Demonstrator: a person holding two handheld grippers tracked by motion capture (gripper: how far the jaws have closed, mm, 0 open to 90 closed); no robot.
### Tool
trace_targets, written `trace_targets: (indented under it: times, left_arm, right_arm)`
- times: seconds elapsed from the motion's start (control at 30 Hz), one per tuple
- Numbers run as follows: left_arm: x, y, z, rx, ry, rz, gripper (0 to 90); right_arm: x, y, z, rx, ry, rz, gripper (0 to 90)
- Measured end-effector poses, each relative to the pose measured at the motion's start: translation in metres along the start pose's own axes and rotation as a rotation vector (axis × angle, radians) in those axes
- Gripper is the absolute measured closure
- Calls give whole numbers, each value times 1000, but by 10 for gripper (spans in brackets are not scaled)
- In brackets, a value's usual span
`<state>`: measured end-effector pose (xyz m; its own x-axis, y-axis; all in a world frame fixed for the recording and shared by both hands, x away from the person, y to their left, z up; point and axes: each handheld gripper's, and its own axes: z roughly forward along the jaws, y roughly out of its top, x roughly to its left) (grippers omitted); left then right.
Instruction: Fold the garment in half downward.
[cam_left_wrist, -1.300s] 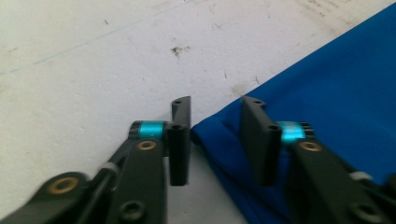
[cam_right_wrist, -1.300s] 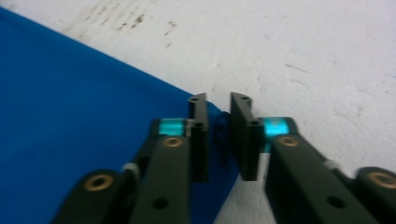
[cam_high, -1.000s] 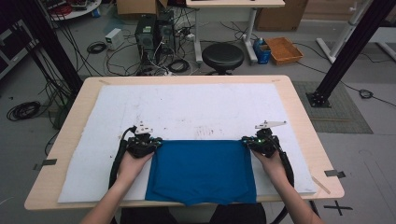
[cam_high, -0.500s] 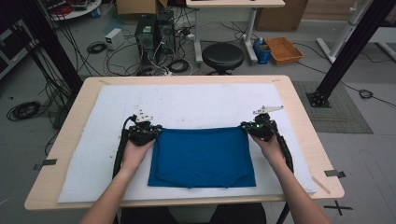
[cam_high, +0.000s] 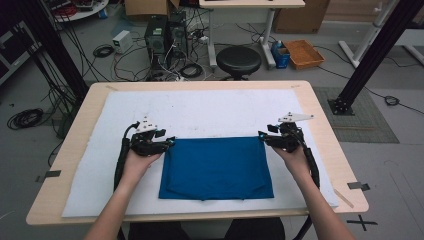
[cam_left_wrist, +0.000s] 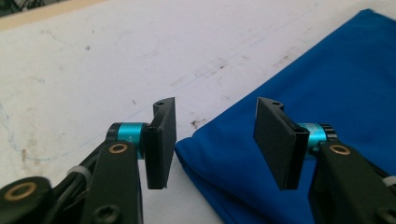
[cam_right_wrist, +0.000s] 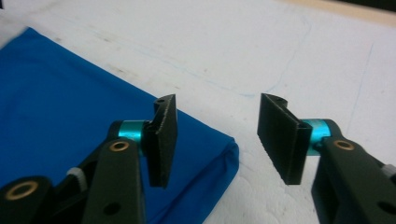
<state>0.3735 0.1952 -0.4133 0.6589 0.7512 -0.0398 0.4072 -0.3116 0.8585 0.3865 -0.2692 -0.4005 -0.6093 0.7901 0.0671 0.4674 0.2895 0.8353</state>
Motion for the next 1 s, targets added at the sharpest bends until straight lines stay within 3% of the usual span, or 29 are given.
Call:
trace_targets:
  times: [0.2, 0.33, 0.37, 0.43, 0.47, 0.57, 0.6, 0.67, 0.77, 0.9, 1.0]
  left_arm:
    - [0, 3, -23, -32, -33, 11, 427]
    - [6, -5, -32, -67, -52, -19, 475]
    - [7, -7, -33, -69, -46, -13, 475]
    - [10, -14, -37, -86, -20, 56, 474]
    - [10, -17, -38, -113, -18, 66, 474]
    - [11, -24, -38, -185, -34, 39, 473]
    - [11, -23, -38, -196, -30, 13, 473]
    - [10, -19, -38, -186, -14, -12, 460]
    - [7, -10, -39, -128, 26, 34, 436]
    - [1, -5, -44, -173, 72, 63, 375]
    - [0, -3, -44, -177, 40, 35, 373]
  right_arm:
    - [-2, -12, -27, -63, 37, 16, 393]
    - [-9, -10, -35, -76, 55, 38, 294]
    - [-11, -9, -36, -82, 65, 43, 277]
    - [-13, -8, -38, -101, 63, 59, 270]
    - [-13, -7, -39, -106, 63, 63, 270]
    - [-13, -6, -39, -102, 63, 63, 271]
    - [-13, -6, -38, -100, 63, 61, 274]
    - [-12, -6, -38, -102, 60, 56, 280]
    - [-11, -5, -37, -105, 61, 57, 284]
    - [-12, -5, -36, -104, 65, 68, 285]
    - [-14, -5, -36, -107, 63, 74, 284]
